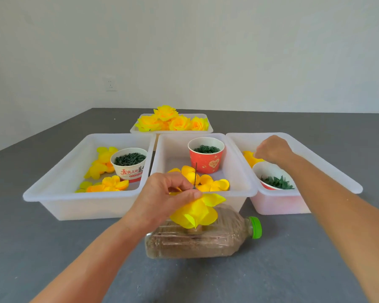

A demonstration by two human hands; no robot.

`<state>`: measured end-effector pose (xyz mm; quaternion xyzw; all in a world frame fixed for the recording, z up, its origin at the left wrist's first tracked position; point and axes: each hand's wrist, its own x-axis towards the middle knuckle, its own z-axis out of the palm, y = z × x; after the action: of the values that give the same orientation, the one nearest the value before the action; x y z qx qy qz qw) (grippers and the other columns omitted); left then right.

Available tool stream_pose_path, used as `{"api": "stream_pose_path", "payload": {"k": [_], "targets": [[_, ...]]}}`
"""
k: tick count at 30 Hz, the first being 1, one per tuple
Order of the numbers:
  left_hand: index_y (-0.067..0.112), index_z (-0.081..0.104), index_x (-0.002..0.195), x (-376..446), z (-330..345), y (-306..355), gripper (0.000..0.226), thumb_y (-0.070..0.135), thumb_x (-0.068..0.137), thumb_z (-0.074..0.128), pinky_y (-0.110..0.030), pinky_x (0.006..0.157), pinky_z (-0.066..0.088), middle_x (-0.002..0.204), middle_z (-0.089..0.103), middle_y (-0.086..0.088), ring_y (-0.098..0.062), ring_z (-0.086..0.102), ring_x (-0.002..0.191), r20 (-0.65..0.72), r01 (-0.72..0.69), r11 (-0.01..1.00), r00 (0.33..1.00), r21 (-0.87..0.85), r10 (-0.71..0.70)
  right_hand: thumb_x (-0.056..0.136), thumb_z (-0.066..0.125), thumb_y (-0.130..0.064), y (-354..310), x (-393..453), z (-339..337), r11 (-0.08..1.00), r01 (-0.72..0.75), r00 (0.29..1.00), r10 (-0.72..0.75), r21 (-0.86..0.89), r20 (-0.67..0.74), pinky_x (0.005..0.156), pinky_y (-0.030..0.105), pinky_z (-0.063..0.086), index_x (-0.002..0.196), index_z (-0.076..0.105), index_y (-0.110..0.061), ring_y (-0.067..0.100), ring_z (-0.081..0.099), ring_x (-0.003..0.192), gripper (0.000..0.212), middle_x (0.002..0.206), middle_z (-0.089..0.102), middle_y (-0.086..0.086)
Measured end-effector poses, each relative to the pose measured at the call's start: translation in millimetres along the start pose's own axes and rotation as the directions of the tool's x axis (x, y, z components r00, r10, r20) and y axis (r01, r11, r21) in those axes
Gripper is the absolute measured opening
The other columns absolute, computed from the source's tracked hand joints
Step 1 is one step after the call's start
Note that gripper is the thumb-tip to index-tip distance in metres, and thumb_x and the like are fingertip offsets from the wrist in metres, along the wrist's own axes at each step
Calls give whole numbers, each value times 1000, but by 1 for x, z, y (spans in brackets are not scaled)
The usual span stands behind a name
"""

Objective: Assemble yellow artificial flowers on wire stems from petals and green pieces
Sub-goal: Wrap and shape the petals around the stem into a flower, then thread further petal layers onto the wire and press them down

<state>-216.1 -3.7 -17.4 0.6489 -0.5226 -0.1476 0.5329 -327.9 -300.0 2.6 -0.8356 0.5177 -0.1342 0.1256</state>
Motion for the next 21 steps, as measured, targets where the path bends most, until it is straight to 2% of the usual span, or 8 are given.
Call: {"api": "stream_pose_path", "payload": {"k": [2,6,10,13,17,19,21], "targets": [[22,66,62,0,0,-1,17,16,76,74,-33,67,47,66,63,3,-12,56,68,0,-5,1000,1000,11,5,77,65,-12,0,17,4,998,-37,998,39,-59,45,51,24,32,58,41,-8,20,41,55,31,59,42,5],[29,64,60,-1,0,-2,21,19,76,75,-39,72,47,64,61,12,-11,55,69,-3,-21,1000,1000,17,21,68,78,-19,1,34,16,985,-50,983,78,-163,165,53,25,38,68,49,-8,18,49,60,31,66,50,5],[27,63,62,0,0,-3,20,20,76,75,-44,75,48,67,60,11,-22,57,72,-22,-35,999,999,28,36,77,68,-12,-3,46,33,972,-23,981,67,-233,182,57,25,40,74,50,-6,16,46,60,20,67,47,4],[26,64,63,0,0,-3,17,22,75,75,-46,77,49,67,61,11,-25,59,76,-28,-35,999,999,32,36,76,62,-4,-1,50,39,980,-21,994,42,-199,99,50,23,37,66,48,-8,17,46,57,18,64,48,5],[27,63,62,0,1,-3,16,26,74,74,-46,76,49,66,59,13,-25,58,75,-38,-53,998,998,37,55,78,54,-1,3,49,40,998,-59,990,56,-23,-127,64,29,41,57,44,-10,28,51,73,25,66,49,8],[27,63,62,0,0,-3,14,34,71,72,-46,76,49,66,59,13,-25,58,75,-38,-61,998,997,33,62,81,55,-2,4,46,34,995,-60,977,76,81,-200,70,31,46,62,57,-4,31,56,81,19,74,57,11],[25,65,63,0,1,-3,16,38,69,69,-48,76,48,67,60,12,-26,58,75,-37,-63,998,997,27,64,80,64,-6,8,39,25,988,-2,965,42,152,-258,81,33,48,80,73,-4,31,60,95,9,93,66,11]]}}
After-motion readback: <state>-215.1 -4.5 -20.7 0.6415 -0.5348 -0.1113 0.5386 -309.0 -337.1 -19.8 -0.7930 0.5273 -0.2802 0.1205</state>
